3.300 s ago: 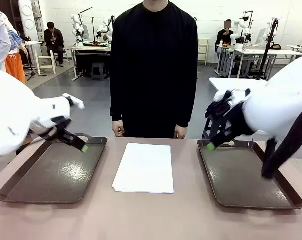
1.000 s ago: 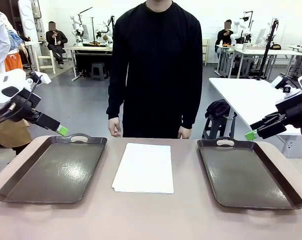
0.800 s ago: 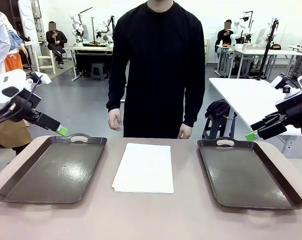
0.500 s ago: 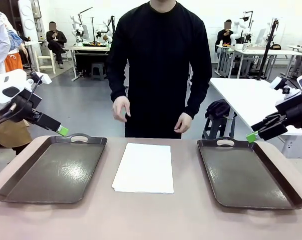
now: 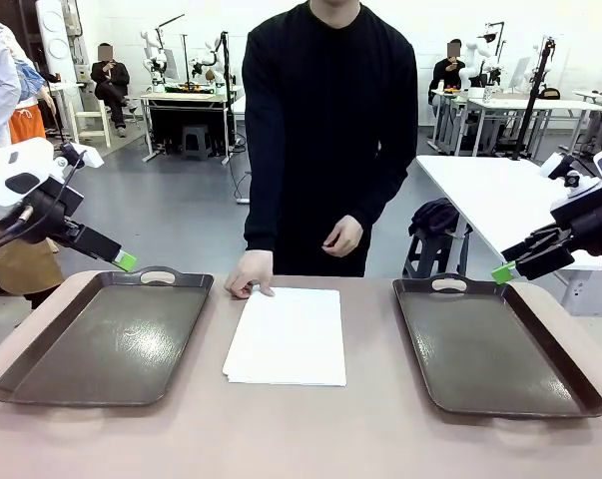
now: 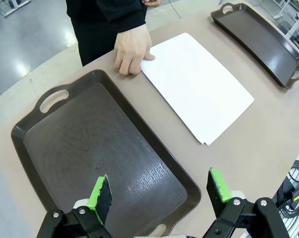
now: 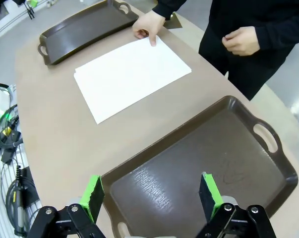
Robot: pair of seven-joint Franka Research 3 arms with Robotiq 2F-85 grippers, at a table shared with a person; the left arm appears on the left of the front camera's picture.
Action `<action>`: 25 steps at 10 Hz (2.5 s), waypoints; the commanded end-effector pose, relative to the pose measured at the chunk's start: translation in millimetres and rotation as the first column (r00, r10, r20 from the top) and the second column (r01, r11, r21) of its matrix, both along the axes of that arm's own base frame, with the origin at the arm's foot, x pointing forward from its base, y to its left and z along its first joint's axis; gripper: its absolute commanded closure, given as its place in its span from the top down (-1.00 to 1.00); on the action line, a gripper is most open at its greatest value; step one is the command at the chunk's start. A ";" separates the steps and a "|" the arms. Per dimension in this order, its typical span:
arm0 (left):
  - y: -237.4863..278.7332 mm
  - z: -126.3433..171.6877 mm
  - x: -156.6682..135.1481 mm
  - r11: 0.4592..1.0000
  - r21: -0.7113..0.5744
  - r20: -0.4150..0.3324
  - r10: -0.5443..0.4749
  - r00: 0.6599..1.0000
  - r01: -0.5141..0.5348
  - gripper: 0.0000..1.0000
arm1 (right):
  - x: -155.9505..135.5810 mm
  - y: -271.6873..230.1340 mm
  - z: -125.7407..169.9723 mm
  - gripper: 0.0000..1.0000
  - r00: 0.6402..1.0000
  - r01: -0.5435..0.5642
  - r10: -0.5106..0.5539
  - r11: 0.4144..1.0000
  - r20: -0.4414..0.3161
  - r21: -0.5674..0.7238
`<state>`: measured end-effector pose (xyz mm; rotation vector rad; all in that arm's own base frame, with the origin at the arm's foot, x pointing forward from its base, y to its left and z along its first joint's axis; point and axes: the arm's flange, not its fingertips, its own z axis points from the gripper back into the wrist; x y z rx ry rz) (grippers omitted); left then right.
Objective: Sort the A4 documents.
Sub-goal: Receive the A4 Paper.
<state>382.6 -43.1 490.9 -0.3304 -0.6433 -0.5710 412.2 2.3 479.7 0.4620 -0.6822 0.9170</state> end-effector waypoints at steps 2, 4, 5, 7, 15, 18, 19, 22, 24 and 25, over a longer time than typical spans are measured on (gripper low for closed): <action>1.8 -0.4 0.6 1.000 -0.004 0.001 -0.001 1.000 0.001 1.00 | -0.1 2.5 0.4 1.00 1.000 0.005 -0.006 1.000 0.004 0.026; 1.8 -0.4 0.6 1.000 -0.004 0.001 -0.001 1.000 0.001 1.00 | -0.1 2.5 0.4 1.00 1.000 0.005 -0.006 1.000 0.004 0.026; 1.8 -0.4 0.6 1.000 -0.004 0.001 -0.001 1.000 0.001 1.00 | -0.1 2.5 0.4 1.00 1.000 0.005 -0.006 1.000 0.004 0.026; 1.8 -0.4 0.6 1.000 -0.004 0.001 -0.001 1.000 0.001 1.00 | -0.1 2.5 0.4 1.00 1.000 0.005 -0.006 1.000 0.004 0.026; 1.8 -0.4 0.6 1.000 -0.004 0.001 -0.001 1.000 0.001 1.00 | -0.1 2.5 0.4 1.00 1.000 0.005 -0.006 1.000 0.004 0.026; 1.8 -0.4 0.6 1.000 -0.004 0.001 -0.001 1.000 0.001 1.00 | -0.1 2.5 0.4 1.00 1.000 0.005 -0.006 1.000 0.004 0.026; 1.8 -0.4 0.6 1.000 -0.004 0.001 -0.001 1.000 0.001 1.00 | -0.1 2.5 0.4 1.00 1.000 0.005 -0.006 1.000 0.004 0.026; 1.8 -0.4 0.6 1.000 -0.004 0.001 -0.001 1.000 0.001 1.00 | -0.1 2.5 0.4 1.00 1.000 0.005 -0.006 1.000 0.004 0.026; 1.8 -0.4 0.6 1.000 -0.004 0.001 -0.001 1.000 0.001 1.00 | -0.1 2.5 0.4 1.00 1.000 0.005 -0.006 1.000 0.004 0.026; 1.8 -0.4 0.6 1.000 -0.004 0.001 -0.001 1.000 0.001 1.00 | -0.1 2.5 0.4 1.00 1.000 0.005 -0.006 1.000 0.004 0.026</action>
